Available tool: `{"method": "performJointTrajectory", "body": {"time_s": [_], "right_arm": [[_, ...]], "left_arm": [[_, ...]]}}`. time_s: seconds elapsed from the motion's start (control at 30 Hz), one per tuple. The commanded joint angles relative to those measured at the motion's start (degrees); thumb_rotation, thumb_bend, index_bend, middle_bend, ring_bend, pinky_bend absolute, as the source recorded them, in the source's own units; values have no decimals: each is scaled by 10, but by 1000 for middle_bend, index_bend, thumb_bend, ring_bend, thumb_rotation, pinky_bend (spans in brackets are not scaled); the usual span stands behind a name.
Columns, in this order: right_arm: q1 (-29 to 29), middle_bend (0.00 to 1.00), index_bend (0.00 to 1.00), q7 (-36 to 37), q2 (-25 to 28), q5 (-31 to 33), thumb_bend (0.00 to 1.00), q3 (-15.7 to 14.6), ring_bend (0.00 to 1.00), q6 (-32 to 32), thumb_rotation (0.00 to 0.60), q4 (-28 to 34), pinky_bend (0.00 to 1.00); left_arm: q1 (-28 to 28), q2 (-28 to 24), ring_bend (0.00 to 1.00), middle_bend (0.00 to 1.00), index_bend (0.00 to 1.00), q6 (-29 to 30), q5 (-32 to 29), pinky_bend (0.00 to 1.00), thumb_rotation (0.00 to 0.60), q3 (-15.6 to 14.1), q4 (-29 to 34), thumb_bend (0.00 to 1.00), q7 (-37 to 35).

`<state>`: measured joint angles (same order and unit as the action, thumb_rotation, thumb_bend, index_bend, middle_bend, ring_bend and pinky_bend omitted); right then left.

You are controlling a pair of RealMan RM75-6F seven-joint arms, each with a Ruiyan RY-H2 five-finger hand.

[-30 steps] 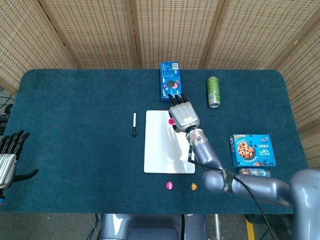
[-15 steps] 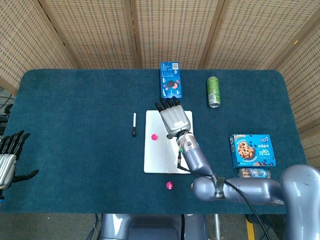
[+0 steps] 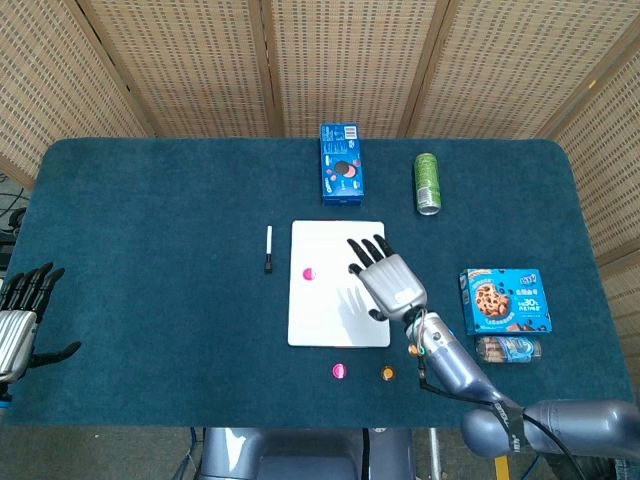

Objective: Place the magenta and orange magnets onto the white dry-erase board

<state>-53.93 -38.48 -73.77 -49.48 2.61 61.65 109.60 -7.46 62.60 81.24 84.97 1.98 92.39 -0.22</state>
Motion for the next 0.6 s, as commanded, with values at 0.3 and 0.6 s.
{"method": "performJointTrajectory", "body": {"time_s": [0.3, 0.6], "right_arm": [[138, 0, 328, 65, -43, -185, 260, -98, 0, 67, 600, -54, 0], [191, 0, 328, 99, -80, -172, 260, -88, 0, 79, 600, -94, 0]], "left_arm": [[3, -1, 0, 0, 0, 6, 2, 7, 600, -2, 7, 0, 7], [3, 0, 0, 0, 0, 6, 4, 7, 600, -3, 7, 0, 11]]}}
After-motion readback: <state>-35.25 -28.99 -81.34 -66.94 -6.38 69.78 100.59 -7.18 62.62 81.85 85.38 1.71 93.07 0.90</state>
